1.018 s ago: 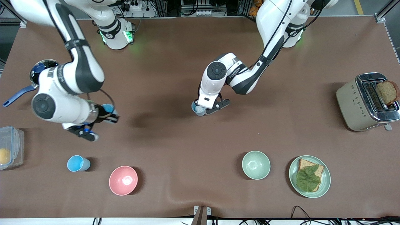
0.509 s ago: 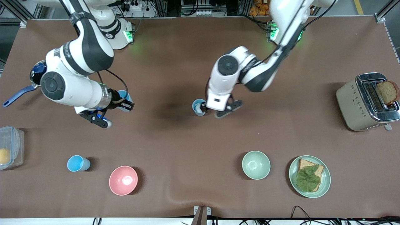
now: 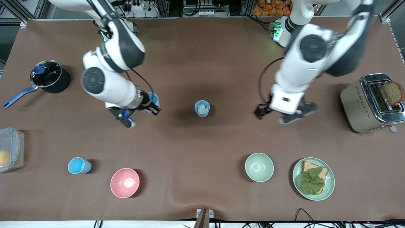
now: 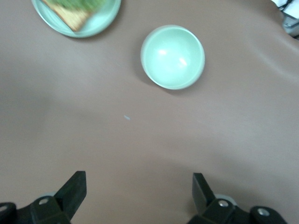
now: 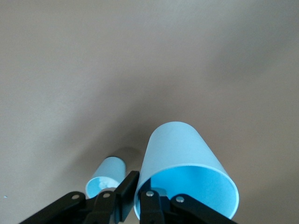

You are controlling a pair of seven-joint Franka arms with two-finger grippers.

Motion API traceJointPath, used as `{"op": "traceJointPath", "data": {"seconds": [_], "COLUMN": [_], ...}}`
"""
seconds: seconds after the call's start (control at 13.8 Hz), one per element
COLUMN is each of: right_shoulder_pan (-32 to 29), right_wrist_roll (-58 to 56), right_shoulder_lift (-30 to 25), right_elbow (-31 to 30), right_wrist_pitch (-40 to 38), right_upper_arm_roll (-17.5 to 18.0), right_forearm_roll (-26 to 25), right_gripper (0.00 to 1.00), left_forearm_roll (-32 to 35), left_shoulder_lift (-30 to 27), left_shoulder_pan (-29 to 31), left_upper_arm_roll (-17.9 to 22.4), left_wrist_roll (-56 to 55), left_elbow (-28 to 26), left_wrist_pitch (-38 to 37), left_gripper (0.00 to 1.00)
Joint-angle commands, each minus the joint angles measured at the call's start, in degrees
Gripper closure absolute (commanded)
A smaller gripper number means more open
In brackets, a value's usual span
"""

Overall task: Stack blue cups with both arms
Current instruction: 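Lower the right gripper's blue cup into the placed cup while the left gripper withdraws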

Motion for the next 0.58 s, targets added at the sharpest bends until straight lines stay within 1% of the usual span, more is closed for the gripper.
{"op": "traceJointPath", "data": {"seconds": [0.0,0.15,0.29,0.36,0.51], "right_shoulder_pan": [4.07,7.93,10.31,11.28,14.44], "right_wrist_roll": [10.46,17.59,23.39,25.95,28.6], "right_shoulder_lift": [7.89,12.73,17.13,18.37,18.56], "right_elbow": [8.87,13.81,18.73,19.97,19.98], "right_wrist_pitch": [0.26,0.34,0.35,0.52,2.71], "right_upper_arm_roll": [-0.57,-0.74,-0.83,-0.83,-0.75], "right_forearm_roll": [0.0,-0.35,-1.67,-1.76,-1.76], "right_gripper": [1.0,1.0,1.0,1.0,1.0], "left_forearm_roll": [-0.09,-0.18,-1.49,-1.76,-1.85], "left_shoulder_lift": [-6.21,-9.37,-11.23,-11.76,-11.76], "left_shoulder_pan": [7.47,11.44,12.6,13.56,13.74], "left_upper_arm_roll": [-0.95,-1.13,-0.87,-0.87,-0.78], "left_wrist_roll": [11.39,19.65,22.06,22.15,24.16], "left_elbow": [-1.81,-1.81,-1.03,0.19,2.74], "left_wrist_pitch": [-2.81,-3.34,-5.79,-8.33,-12.64], "left_gripper": [0.0,0.0,0.0,0.0,0.0]}}
